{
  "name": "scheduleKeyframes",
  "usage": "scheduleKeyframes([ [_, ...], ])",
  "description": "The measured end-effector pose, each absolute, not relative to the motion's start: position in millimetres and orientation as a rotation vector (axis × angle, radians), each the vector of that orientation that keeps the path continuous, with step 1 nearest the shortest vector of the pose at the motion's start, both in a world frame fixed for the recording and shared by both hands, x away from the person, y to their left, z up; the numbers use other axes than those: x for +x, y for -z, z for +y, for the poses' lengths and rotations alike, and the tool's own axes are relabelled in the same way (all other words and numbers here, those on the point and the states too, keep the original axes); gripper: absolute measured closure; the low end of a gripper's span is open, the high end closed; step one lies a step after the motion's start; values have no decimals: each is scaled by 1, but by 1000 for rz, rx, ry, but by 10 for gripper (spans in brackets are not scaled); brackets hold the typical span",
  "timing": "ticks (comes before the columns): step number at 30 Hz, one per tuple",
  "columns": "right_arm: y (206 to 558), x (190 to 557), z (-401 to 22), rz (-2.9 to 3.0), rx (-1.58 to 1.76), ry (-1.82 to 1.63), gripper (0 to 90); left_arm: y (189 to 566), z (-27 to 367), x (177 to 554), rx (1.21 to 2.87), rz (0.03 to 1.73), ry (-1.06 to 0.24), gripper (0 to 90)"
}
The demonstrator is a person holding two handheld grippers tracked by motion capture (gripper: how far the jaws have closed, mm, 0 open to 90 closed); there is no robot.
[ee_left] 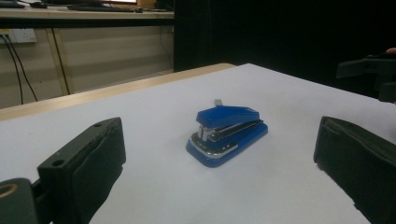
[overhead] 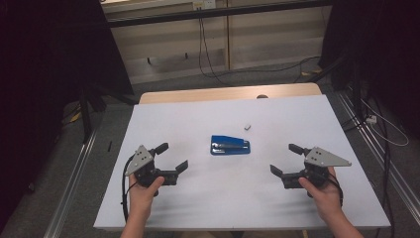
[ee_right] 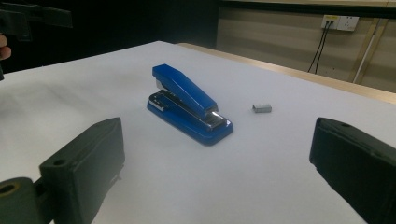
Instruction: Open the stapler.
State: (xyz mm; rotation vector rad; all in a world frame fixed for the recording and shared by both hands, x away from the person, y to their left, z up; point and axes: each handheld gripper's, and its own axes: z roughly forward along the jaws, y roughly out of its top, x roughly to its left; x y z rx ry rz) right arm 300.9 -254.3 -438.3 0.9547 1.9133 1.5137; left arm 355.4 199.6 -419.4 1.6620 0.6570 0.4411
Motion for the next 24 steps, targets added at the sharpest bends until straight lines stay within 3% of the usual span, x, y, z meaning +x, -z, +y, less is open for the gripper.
scheduleKeyframes([
  [24, 437, 331, -239, 1901, 972, -1469, 33, 429, 167, 384, 1681, 649, -383, 28],
])
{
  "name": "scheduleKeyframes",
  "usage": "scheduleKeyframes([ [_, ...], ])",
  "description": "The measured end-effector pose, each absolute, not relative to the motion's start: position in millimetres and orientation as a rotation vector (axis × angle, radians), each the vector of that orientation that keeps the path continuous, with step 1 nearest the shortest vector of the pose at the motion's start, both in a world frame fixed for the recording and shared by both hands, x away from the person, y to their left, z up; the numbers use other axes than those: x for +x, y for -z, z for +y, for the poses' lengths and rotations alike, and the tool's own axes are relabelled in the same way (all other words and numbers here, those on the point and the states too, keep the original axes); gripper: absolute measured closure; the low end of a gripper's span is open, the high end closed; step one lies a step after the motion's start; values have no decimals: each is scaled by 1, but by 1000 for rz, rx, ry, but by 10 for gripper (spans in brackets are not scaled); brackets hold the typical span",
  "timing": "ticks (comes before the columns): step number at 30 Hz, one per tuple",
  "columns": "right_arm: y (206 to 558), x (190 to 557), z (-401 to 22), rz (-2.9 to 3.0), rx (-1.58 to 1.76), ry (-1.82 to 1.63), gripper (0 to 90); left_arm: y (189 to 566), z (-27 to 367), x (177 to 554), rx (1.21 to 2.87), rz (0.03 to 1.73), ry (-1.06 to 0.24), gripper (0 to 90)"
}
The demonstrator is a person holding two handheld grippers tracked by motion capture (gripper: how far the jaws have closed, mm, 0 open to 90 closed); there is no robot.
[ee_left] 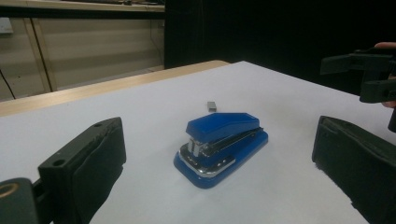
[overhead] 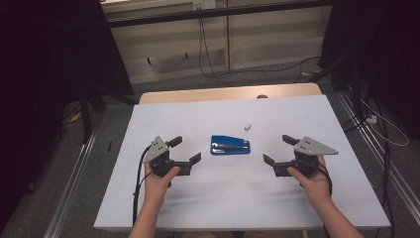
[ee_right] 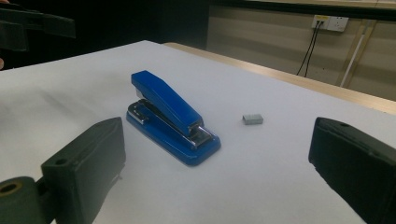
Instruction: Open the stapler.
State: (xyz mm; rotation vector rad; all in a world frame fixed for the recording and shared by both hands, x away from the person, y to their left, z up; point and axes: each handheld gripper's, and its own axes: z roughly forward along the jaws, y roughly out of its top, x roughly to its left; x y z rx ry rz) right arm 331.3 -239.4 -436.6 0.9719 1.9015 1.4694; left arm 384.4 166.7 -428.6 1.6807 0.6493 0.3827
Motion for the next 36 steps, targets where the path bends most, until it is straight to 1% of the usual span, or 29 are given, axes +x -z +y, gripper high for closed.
scheduleKeyframes([
  [12, 437, 342, -225, 1922, 978, -1469, 47, 435, 148, 401, 1713, 655, -354, 46],
  [14, 437, 345, -222, 1920, 979, -1475, 46, 437, 144, 405, 1745, 653, -352, 48],
  [24, 436, 352, -216, 1927, 972, -1476, 46, 444, 134, 418, 1789, 683, -323, 58],
  [27, 437, 355, -212, 1934, 967, -1474, 46, 447, 132, 423, 1821, 695, -305, 76],
  [28, 437, 355, -212, 1934, 968, -1473, 46, 448, 129, 426, 1860, 676, -304, 90],
  [30, 437, 356, -211, 1936, 968, -1473, 46, 448, 127, 428, 1869, 664, -293, 160],
  [31, 437, 358, -210, 1937, 969, -1473, 46, 449, 123, 430, 1910, 663, -294, 191],
  [33, 437, 358, -209, 1938, 968, -1474, 46, 450, 123, 431, 1917, 669, -295, 200],
  [34, 437, 359, -209, 1938, 969, -1474, 46, 452, 123, 433, 1921, 666, -275, 229],
  [35, 437, 361, -207, 1937, 965, -1475, 46, 453, 122, 435, 1930, 660, -273, 294],
  [36, 437, 361, -207, 1937, 964, -1475, 46, 453, 121, 437, 1954, 651, -285, 308],
])
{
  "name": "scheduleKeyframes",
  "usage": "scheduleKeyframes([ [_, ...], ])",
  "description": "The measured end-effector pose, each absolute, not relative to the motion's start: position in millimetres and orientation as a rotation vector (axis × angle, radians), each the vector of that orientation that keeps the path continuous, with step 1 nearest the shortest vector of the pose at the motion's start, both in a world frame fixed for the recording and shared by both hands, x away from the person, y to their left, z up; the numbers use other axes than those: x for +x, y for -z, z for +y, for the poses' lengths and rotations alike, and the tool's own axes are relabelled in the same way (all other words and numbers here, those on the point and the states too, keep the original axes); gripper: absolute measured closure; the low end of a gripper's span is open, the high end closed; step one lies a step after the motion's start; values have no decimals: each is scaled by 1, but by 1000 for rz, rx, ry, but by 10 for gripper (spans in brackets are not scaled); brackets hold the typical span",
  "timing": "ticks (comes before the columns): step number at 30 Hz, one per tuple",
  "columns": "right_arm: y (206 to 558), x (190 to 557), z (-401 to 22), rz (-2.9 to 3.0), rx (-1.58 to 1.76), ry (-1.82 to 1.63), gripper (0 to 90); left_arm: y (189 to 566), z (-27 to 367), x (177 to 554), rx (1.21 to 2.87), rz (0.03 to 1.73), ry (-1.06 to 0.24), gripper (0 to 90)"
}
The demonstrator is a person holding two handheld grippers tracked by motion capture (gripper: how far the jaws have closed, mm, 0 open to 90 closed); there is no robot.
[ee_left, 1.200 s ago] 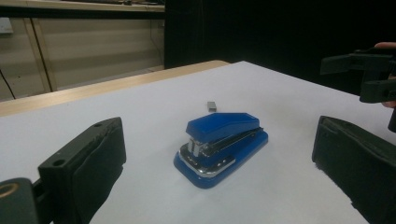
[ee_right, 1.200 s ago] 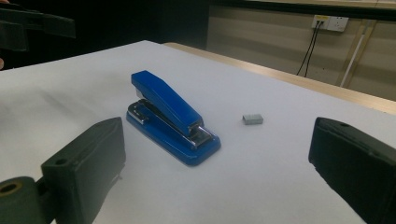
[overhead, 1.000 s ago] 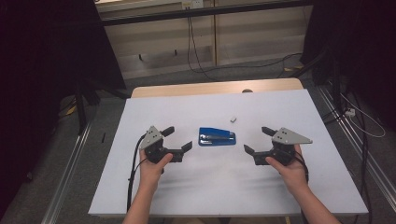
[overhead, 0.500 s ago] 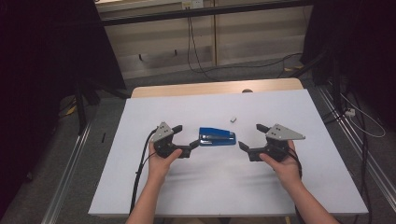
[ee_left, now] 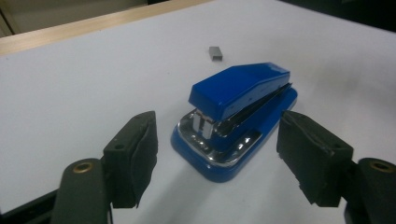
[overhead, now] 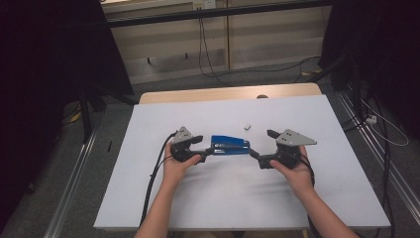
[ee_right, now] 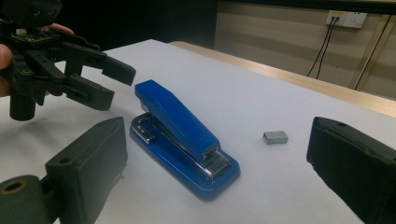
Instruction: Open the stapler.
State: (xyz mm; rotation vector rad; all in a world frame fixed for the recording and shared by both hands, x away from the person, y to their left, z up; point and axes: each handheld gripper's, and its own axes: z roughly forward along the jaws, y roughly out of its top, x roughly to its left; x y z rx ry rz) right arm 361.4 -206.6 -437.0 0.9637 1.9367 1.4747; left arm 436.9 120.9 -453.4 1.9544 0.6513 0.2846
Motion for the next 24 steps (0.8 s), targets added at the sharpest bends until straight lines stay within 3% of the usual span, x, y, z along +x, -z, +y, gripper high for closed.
scheduleKeyframes([
  [9, 437, 368, -201, 1937, 968, -1482, 46, 457, 115, 446, 2018, 652, -257, 634],
  [17, 439, 372, -195, 1955, 966, -1477, 46, 459, 115, 448, 2040, 634, -237, 755],
  [24, 441, 374, -188, 1980, 960, -1476, 45, 459, 113, 451, 2036, 615, -223, 797],
])
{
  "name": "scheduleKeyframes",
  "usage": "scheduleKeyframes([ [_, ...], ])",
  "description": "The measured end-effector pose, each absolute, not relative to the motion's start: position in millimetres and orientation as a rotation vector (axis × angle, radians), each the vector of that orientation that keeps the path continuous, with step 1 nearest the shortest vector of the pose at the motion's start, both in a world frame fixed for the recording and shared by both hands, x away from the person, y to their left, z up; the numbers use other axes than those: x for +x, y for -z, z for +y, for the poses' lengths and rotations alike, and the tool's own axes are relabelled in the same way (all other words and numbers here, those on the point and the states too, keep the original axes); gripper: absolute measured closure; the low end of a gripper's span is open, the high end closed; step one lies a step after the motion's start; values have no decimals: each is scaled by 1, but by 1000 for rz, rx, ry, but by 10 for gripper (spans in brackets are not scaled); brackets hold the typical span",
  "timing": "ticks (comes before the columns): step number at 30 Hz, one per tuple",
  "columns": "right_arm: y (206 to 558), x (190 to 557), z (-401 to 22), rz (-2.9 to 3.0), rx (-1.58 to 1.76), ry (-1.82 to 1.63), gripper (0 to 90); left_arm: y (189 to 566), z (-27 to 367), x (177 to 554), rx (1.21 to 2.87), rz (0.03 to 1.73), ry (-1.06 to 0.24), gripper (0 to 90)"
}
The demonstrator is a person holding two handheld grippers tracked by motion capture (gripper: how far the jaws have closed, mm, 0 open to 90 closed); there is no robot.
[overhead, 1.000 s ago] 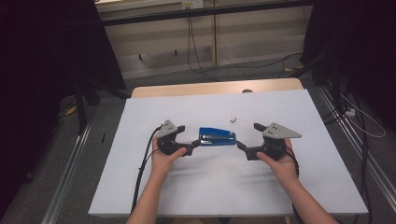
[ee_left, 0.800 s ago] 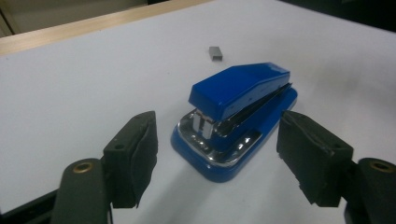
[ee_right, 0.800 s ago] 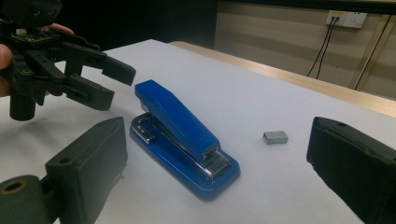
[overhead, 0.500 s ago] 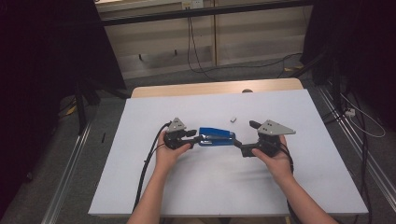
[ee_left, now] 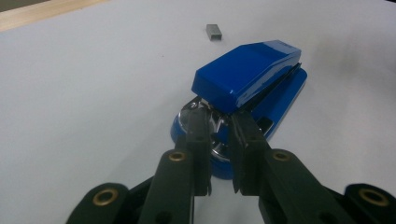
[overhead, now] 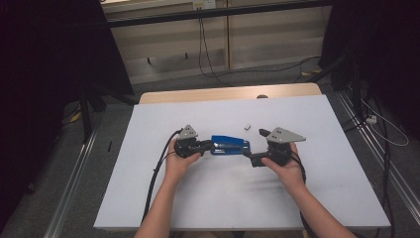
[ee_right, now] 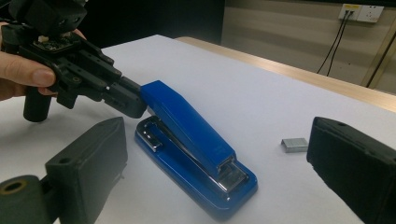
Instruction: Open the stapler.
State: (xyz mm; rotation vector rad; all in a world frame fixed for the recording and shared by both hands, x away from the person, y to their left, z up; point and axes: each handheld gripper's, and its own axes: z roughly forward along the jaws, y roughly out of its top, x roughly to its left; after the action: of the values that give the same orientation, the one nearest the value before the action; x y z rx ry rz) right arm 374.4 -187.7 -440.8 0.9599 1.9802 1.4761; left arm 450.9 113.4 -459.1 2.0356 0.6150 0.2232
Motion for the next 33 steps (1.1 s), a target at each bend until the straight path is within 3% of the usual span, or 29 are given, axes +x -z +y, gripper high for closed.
scheduleKeyframes([
  [17, 447, 383, -167, 2048, 965, -1440, 64, 442, 111, 451, 1962, 594, -221, 814],
  [25, 450, 384, -157, 2073, 1005, -1438, 263, 435, 108, 452, 1932, 573, -213, 816],
  [26, 450, 384, -155, 2085, 1003, -1440, 366, 433, 107, 453, 1925, 569, -207, 816],
  [28, 450, 384, -154, 2086, 1010, -1448, 412, 433, 107, 453, 1922, 569, -207, 816],
  [30, 452, 385, -150, 2106, 1024, -1462, 577, 431, 106, 453, 1924, 565, -208, 816],
  [33, 455, 386, -145, 2116, 1034, -1469, 688, 431, 106, 453, 1925, 564, -208, 816],
])
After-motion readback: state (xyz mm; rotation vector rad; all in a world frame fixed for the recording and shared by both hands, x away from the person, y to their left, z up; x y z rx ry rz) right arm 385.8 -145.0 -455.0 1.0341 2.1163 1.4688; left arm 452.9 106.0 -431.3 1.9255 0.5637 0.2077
